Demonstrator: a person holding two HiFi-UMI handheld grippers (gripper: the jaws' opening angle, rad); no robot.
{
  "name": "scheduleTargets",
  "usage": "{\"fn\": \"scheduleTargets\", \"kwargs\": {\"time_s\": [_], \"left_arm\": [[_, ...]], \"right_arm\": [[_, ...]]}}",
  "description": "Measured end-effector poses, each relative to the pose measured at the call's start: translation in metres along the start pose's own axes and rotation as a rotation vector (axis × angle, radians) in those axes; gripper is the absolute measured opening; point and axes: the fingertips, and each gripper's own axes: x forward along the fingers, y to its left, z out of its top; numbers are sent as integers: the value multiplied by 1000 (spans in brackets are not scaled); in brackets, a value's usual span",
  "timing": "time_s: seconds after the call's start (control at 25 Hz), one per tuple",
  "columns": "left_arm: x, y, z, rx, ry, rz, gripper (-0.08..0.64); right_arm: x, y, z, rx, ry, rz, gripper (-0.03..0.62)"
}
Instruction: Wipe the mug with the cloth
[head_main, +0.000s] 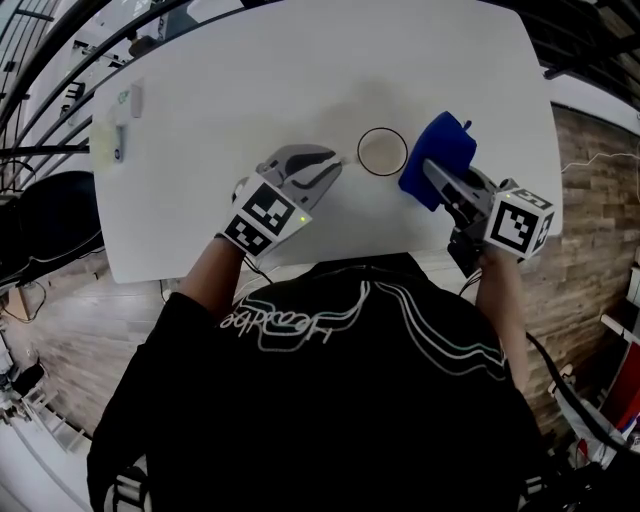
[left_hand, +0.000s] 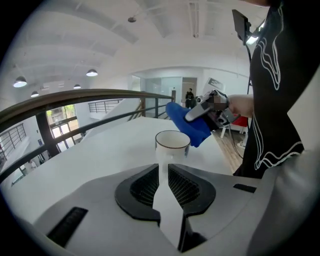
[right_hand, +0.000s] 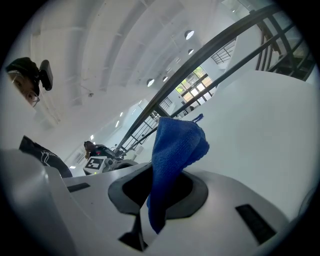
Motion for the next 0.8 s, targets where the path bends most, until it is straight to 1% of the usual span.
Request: {"fn": "scheduleTargets", "kwargs": {"time_s": [0.28,0.48,0.64,0.8], "left_arm": [[14,-9,7,8,22,-24,63],[15,-5,6,-20,10,-32,64],[15,-1,3,-31,3,-37,64],[15,-1,3,-41,-4,-36,66]], "right_arm": [[1,-14,9,5,23,5,51],[10,-18,8,-1,53,19,51],[23,-23,5,-18,102,32,51],[32,-29,2,-63,175,45,51]]}}
